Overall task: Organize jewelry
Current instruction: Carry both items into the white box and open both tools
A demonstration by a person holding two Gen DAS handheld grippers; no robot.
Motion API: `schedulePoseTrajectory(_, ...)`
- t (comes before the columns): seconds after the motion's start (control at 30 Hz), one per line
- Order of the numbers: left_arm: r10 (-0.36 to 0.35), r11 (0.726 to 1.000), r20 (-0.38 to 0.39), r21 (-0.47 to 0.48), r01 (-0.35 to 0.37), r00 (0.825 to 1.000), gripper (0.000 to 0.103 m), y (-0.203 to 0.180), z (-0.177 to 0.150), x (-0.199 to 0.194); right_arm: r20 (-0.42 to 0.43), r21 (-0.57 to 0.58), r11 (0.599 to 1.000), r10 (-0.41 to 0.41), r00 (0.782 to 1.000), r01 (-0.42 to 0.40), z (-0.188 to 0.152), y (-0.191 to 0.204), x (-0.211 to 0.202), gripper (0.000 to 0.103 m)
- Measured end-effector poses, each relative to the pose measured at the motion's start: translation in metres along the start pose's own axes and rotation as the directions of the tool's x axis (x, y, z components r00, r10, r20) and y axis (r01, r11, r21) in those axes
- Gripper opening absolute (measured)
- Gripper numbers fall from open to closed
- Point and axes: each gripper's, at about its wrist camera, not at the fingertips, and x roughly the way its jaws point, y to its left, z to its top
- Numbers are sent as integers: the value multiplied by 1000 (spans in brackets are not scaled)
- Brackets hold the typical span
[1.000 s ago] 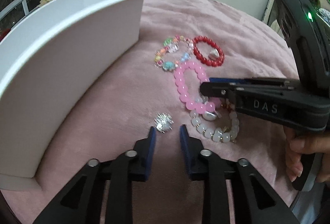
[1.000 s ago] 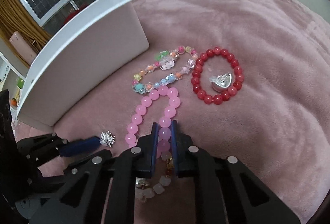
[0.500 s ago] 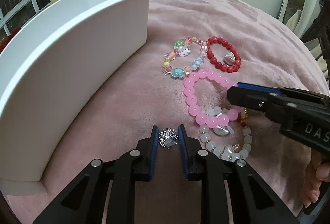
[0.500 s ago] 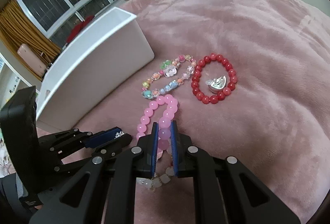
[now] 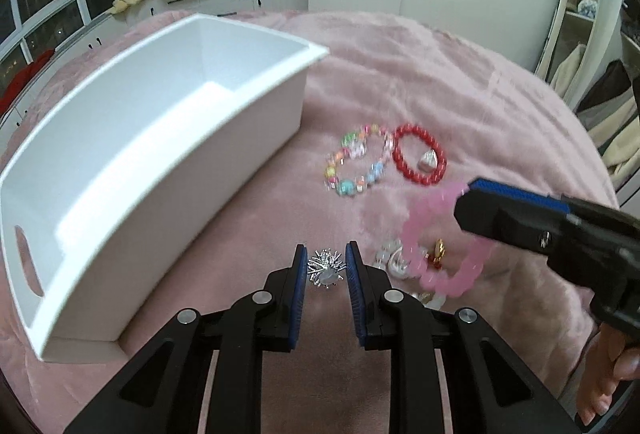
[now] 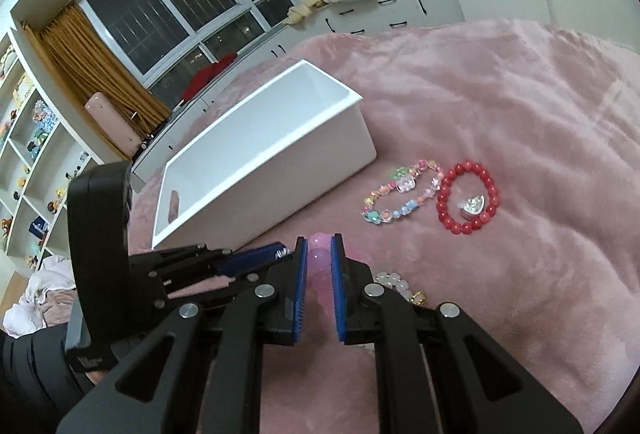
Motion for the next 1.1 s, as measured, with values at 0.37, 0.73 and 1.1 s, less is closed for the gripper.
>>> schedulePoseTrajectory(0.37, 28, 1000, 114, -11, -27, 993, 24, 19, 32, -55, 28, -71, 997, -37, 999, 39, 45, 19, -14, 12)
schedulePoseTrajectory(0.73, 95, 993, 190, -86, -80, 977, 24, 67, 61, -91, 75, -123, 991, -39, 996, 48, 104, 37, -12, 12)
schedulePoseTrajectory(1.1, 151, 980, 187, -155, -122, 971, 25, 119, 62, -97, 54, -167, 986, 13, 998, -3, 146, 77, 32, 12)
